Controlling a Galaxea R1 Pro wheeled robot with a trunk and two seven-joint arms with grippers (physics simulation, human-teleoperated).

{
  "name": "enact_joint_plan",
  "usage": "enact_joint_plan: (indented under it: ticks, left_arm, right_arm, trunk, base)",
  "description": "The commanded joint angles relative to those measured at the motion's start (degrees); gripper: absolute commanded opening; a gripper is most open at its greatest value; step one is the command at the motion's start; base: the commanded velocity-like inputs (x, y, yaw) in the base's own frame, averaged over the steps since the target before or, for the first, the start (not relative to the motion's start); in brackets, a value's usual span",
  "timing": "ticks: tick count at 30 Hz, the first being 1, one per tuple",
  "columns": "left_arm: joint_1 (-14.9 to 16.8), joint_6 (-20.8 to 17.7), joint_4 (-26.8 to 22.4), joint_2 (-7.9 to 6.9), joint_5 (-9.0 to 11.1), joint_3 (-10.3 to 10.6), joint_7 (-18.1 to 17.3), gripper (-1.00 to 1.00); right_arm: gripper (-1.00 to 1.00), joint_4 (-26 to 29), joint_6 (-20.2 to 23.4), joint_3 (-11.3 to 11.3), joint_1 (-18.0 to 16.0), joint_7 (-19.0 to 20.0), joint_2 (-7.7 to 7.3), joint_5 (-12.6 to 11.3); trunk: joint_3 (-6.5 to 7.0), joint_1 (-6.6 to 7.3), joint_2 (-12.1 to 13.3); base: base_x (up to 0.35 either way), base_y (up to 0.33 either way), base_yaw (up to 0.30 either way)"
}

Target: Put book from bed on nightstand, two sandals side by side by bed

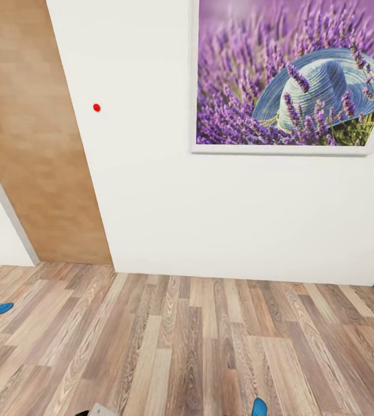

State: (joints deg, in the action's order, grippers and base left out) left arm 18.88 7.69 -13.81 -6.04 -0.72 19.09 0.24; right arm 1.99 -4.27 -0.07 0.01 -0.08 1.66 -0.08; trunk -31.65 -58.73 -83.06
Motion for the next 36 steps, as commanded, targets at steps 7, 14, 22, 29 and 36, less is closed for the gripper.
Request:
enact_joint_plan:
  ticks: [7,14,22,29,36]
  left_arm:
    - [0.02,0.32,0.01,-0.02,-0.08,0.17,0.02,1.0]
    - [0.02,0.37,0.01,-0.02,-0.08,0.38,0.05,1.0]
    - [0.02,0.39,0.01,-0.02,-0.08,0.51,0.05,1.0]
    - [0.02,0.39,0.01,-0.02,-0.08,0.57,0.03,1.0]
    - [0.02,0.39,0.01,-0.02,-0.08,0.59,0.03,1.0]
  right_arm:
    - [1.0,0.03,-0.48,-0.02,-0.01,-0.01,0.01,-0.01]
    - [1.0,0.03,-1.12,0.0,-0.01,-0.01,0.01,-0.01]
    - [1.0,0.03,-1.36,-0.01,-0.01,-0.01,0.01,-0.01]
    - [1.0,0.03,-1.42,-0.01,0.0,-0.01,0.01,-0.01]
    - [1.0,0.03,-1.49,-0.02,0.02,-0.01,0.01,-0.01]
  trunk:
    - [-0.04,0.0,-0.02]
    - [-0.04,0.0,-0.02]
    - [-0.04,0.0,-0.02]
    - [-0.04,0.0,-0.02]
    - [-0.04,0.0,-0.02]
  base:
    - [0.006,0.006,-0.265]
    - [0.002,0.002,-0.28]
    - [0.001,0.001,-0.175]
    - [0.0,0.0,-0.052]
    - [0.003,0.001,-0.017]
